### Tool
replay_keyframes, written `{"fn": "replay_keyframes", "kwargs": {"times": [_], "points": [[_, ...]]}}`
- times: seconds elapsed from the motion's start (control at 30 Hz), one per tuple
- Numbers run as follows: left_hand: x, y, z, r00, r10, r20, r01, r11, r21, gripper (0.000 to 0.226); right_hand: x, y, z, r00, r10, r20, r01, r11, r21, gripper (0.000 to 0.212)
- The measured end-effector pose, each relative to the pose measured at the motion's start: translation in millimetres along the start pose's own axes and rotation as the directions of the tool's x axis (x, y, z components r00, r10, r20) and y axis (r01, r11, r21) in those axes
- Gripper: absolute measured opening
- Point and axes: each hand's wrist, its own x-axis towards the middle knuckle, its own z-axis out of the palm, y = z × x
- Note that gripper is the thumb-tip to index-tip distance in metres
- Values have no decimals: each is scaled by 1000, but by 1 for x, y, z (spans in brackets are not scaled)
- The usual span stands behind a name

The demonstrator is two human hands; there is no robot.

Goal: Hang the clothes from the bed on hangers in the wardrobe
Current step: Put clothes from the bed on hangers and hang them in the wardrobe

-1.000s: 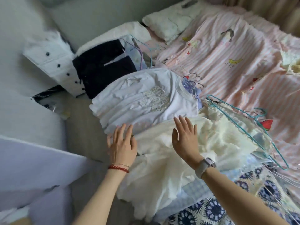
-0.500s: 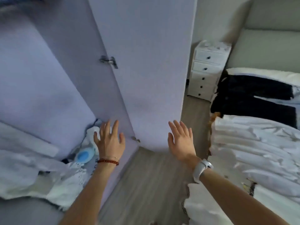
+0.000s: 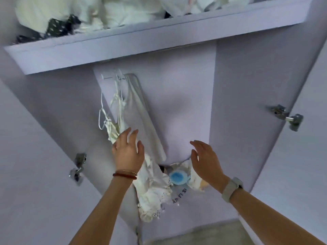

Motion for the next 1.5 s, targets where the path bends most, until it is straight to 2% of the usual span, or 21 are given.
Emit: {"fn": "replay_keyframes", "kwargs": {"times": [0.17, 0.27, 0.4, 0.57, 0.63, 0.7, 0.8, 0.87, 0.93, 0.97, 1.07, 1.17, 1.23, 1.33, 1.5], "points": [[33, -32, -25, 984, -137, -118, 150, 982, 113, 48, 77, -40, 33, 987, -131, 95, 108, 970, 216, 27], [50, -53, -32, 967, -218, -134, 234, 964, 124, 42, 114, -78, 48, 964, -214, 157, 155, 934, 321, 26], [80, -79, -29, 937, -343, -67, 348, 935, 69, 46, 159, -129, 71, 966, -215, 145, 135, 896, 424, 24], [104, -107, -12, 910, -412, 47, 412, 911, 13, 49, 209, -166, 110, 940, -207, 272, 101, 928, 358, 52], [110, -117, -2, 903, -424, 74, 427, 904, -21, 47, 219, -168, 120, 916, -213, 341, 80, 928, 365, 56], [114, -123, 6, 907, -413, 80, 417, 908, -49, 45, 227, -160, 123, 904, -195, 382, 52, 934, 354, 52], [115, -127, 15, 914, -406, 30, 406, 907, -114, 41, 234, -143, 117, 915, -159, 371, 37, 949, 314, 34], [112, -126, 21, 917, -398, 12, 396, 907, -147, 40, 239, -136, 108, 914, -125, 387, -37, 922, 385, 24], [109, -125, 27, 924, -381, 9, 377, 910, -175, 40, 245, -135, 102, 894, -70, 443, -139, 895, 423, 23], [109, -124, 29, 927, -376, 11, 371, 910, -187, 41, 249, -136, 101, 889, -58, 454, -132, 917, 376, 28], [108, -119, 33, 928, -371, 16, 365, 905, -220, 41, 255, -136, 105, 923, -28, 385, -39, 985, 166, 33], [108, -115, 33, 928, -374, 0, 363, 900, -242, 41, 255, -137, 100, 940, 57, 335, -79, 996, 52, 14], [107, -113, 34, 924, -381, -14, 365, 893, -263, 41, 255, -137, 95, 930, 65, 362, -80, 996, 26, 26], [105, -111, 34, 925, -379, -16, 362, 893, -269, 41, 252, -133, 95, 949, 60, 308, -106, 985, 135, 30], [106, -109, 33, 923, -385, -9, 368, 889, -273, 41, 244, -113, 97, 998, 57, 2, -55, 960, 276, 26]]}}
